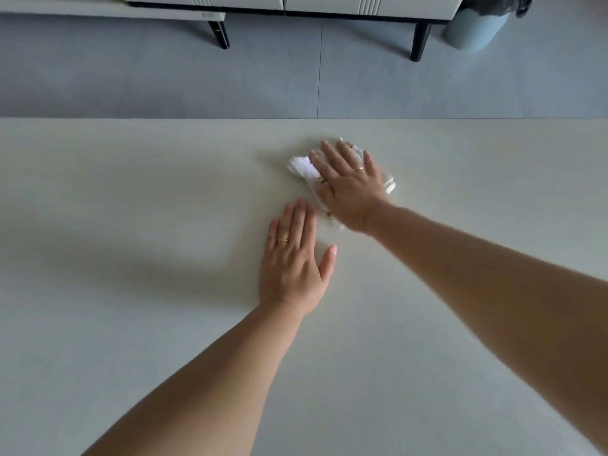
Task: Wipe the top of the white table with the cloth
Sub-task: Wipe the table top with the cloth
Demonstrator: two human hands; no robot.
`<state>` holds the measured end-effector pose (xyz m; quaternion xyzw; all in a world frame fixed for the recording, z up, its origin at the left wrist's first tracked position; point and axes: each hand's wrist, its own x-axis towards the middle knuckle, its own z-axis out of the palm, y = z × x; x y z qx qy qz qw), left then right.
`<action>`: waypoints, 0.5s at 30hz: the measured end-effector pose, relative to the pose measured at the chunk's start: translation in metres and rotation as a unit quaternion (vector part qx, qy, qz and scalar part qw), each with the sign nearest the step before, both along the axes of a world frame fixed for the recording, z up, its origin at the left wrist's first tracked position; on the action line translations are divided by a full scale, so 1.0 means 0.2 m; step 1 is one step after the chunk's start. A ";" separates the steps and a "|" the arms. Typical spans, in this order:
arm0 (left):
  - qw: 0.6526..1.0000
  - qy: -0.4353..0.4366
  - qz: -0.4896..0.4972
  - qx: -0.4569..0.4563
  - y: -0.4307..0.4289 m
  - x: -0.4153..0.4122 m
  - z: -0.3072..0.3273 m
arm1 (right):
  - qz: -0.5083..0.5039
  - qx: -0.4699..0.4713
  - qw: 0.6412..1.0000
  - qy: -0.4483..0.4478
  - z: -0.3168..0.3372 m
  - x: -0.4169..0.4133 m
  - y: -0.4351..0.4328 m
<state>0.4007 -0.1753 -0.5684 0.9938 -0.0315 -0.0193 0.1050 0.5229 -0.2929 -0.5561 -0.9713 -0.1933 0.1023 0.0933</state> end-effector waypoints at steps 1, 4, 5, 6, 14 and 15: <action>1.000 0.002 -0.001 0.000 0.00 0.00 0.00 | 0.001 -0.013 1.000 -0.002 0.00 0.07 -0.11; 1.000 0.001 0.000 0.000 0.00 -0.01 0.00 | -0.199 -0.015 0.979 0.033 0.01 0.26 -0.33; 1.000 0.003 0.000 0.000 0.00 0.00 0.00 | -0.270 -0.014 0.962 0.038 0.00 0.28 -0.30; 1.000 0.006 0.001 -0.001 0.00 0.00 0.00 | -0.311 -0.019 0.950 0.032 -0.01 0.28 -0.22; 1.000 0.011 0.004 -0.005 0.00 0.00 0.01 | 0.009 -0.003 1.000 0.011 0.00 0.25 -0.05; 1.000 0.012 0.002 -0.005 0.00 0.01 0.01 | -0.027 -0.003 1.000 0.009 0.00 0.27 -0.17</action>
